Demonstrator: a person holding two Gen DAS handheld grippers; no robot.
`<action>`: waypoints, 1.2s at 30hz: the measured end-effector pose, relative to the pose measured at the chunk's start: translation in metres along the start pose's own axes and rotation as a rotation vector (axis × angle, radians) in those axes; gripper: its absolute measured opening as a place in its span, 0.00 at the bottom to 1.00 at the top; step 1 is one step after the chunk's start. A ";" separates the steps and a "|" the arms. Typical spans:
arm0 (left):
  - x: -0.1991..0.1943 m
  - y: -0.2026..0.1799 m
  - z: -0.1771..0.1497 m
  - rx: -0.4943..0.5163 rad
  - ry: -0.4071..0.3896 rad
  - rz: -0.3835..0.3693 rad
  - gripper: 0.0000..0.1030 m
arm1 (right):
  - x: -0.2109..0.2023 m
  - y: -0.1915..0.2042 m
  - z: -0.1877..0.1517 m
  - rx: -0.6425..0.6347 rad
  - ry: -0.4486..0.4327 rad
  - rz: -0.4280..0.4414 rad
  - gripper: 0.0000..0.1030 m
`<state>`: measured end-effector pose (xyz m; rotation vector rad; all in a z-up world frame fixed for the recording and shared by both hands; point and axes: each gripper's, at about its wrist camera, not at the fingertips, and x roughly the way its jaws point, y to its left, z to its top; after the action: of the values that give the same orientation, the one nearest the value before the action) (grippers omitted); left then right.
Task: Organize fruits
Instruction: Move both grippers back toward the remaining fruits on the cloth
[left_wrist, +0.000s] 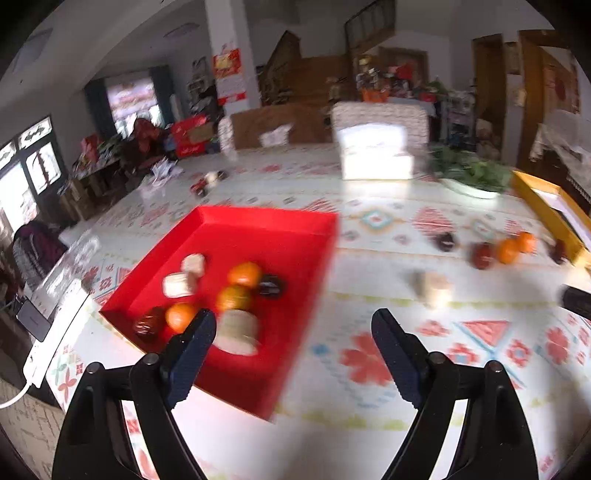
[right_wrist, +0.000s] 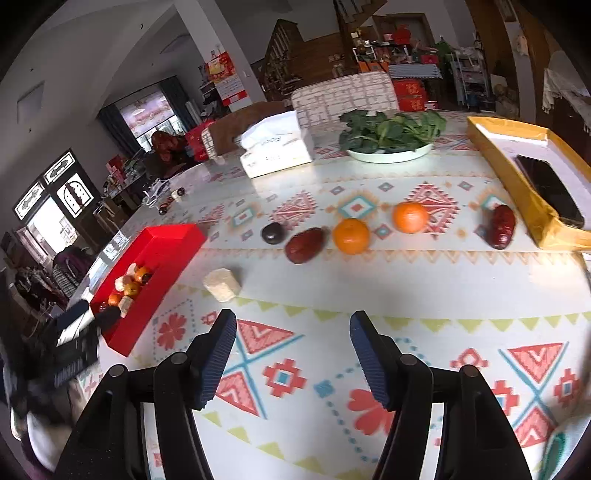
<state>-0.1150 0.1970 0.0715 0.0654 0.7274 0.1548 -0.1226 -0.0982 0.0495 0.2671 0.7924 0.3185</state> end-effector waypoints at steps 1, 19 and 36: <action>0.012 0.011 0.003 -0.018 0.031 -0.004 0.83 | -0.002 -0.004 0.000 0.006 -0.003 -0.002 0.67; 0.018 -0.030 -0.025 0.029 0.108 -0.242 0.76 | 0.010 -0.022 -0.002 0.071 0.028 0.022 0.67; -0.032 -0.036 -0.013 0.013 -0.035 -0.295 0.77 | 0.010 -0.020 -0.003 0.031 0.032 -0.042 0.67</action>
<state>-0.1431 0.1563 0.0784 -0.0271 0.6956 -0.1326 -0.1145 -0.1125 0.0336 0.2748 0.8337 0.2716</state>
